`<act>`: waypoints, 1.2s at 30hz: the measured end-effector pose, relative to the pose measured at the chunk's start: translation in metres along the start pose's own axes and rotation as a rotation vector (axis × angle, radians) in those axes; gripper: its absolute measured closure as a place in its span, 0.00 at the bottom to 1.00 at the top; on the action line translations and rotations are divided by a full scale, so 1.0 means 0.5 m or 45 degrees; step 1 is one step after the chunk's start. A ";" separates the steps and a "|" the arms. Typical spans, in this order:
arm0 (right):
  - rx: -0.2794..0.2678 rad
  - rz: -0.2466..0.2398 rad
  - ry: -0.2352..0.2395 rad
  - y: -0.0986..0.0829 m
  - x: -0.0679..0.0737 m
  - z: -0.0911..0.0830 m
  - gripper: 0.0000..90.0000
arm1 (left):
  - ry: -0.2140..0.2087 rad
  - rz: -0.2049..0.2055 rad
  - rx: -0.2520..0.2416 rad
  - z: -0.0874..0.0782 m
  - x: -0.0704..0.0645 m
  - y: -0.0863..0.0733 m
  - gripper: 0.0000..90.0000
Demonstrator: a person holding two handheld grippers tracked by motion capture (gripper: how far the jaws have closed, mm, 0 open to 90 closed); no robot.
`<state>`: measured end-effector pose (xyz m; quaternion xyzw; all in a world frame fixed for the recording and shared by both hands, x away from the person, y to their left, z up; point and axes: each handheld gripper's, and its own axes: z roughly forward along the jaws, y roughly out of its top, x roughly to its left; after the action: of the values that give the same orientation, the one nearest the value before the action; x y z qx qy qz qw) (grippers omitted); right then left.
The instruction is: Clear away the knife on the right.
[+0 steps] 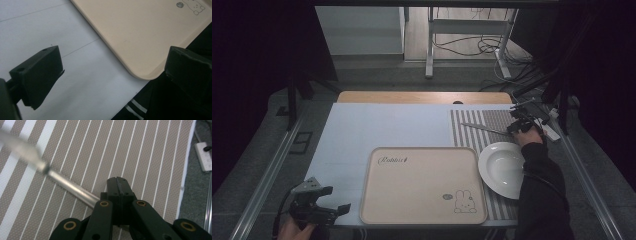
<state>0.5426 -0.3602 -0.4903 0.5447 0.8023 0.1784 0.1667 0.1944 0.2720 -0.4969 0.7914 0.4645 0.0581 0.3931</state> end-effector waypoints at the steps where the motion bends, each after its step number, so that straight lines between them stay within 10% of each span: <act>1: 0.010 -0.009 0.003 -0.004 0.001 -0.003 1.00 | 0.001 0.001 0.000 0.000 0.000 0.000 0.02; 16: 0.126 -0.140 0.104 -0.051 0.029 -0.040 1.00 | 0.003 0.002 0.007 0.001 0.000 0.001 0.02; 20: 0.018 -0.074 0.106 -0.035 0.012 -0.054 0.79 | 0.001 0.001 0.006 0.001 0.000 0.001 0.02; 30: 0.016 -0.045 0.067 0.015 0.028 -0.052 0.02 | 0.001 0.001 0.003 0.001 0.000 0.001 0.02; 36: 0.080 -0.078 0.070 0.030 0.046 -0.034 0.00 | 0.000 0.001 0.002 0.001 0.000 0.001 0.02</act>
<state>0.5390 -0.3352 -0.4700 0.5197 0.8281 0.1627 0.1329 0.1950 0.2717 -0.4969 0.7920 0.4641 0.0577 0.3924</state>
